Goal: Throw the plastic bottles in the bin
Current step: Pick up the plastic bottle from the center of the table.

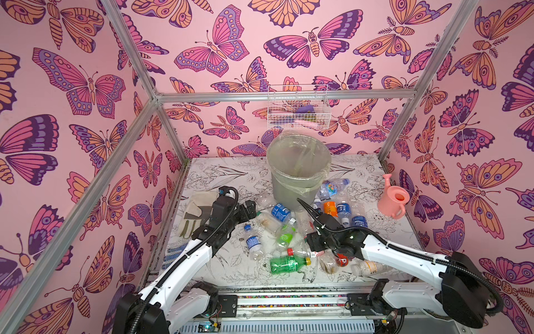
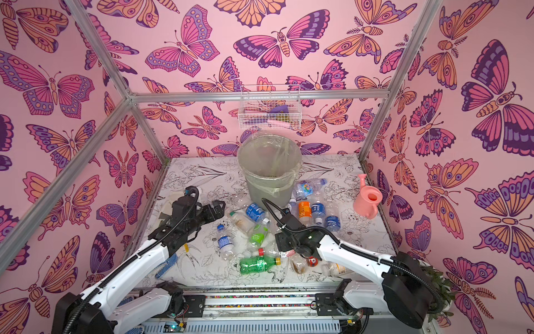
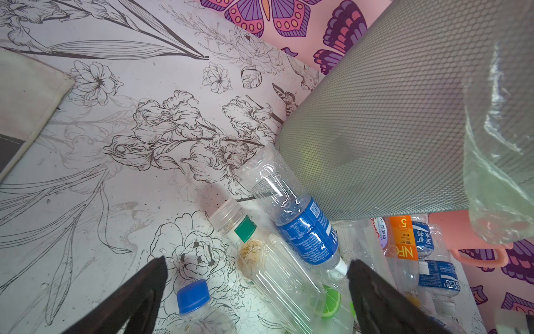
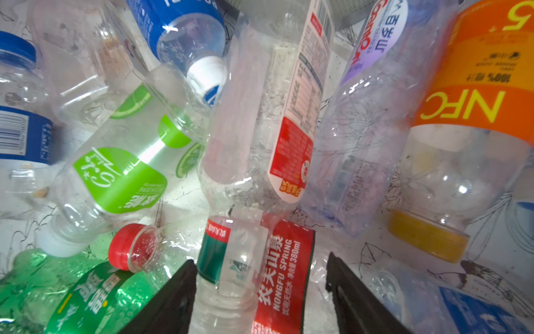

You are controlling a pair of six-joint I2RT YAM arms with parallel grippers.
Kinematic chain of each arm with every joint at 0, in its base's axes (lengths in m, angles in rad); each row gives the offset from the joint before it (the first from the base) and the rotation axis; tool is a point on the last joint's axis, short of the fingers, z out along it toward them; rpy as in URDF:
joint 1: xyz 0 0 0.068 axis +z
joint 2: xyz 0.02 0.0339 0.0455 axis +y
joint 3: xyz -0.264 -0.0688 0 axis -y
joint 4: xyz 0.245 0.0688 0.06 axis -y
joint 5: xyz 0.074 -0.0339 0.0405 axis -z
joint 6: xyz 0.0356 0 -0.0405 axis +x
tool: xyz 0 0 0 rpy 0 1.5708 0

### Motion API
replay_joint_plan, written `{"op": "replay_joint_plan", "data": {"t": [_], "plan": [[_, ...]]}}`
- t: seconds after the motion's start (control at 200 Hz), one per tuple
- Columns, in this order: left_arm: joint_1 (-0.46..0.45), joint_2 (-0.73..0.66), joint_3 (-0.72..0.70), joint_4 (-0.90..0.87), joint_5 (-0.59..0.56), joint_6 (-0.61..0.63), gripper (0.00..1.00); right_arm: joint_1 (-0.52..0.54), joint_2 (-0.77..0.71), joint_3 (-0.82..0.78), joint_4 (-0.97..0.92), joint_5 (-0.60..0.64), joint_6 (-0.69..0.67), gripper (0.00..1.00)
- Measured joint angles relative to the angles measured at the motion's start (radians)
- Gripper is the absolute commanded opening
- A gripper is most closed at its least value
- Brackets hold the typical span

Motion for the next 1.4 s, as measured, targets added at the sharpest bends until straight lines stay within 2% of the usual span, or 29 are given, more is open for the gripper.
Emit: {"op": "replay_joint_plan", "data": {"t": [0.441,1.042,1.197,1.398], "plan": [[0.000,-0.033,-0.003,-0.034,-0.010,-0.007,1.00,0.093,0.099,0.047,-0.023,0.088,0.092,0.63],[0.000,-0.070,-0.016,-0.049,-0.035,-0.026,1.00,0.125,0.213,0.111,-0.079,0.158,0.198,0.49],[0.000,-0.081,-0.019,-0.063,-0.039,-0.026,1.00,0.130,0.228,0.122,-0.096,0.171,0.217,0.41],[0.000,-0.081,-0.019,-0.067,-0.043,-0.026,1.00,0.131,0.228,0.122,-0.114,0.190,0.237,0.25]]}}
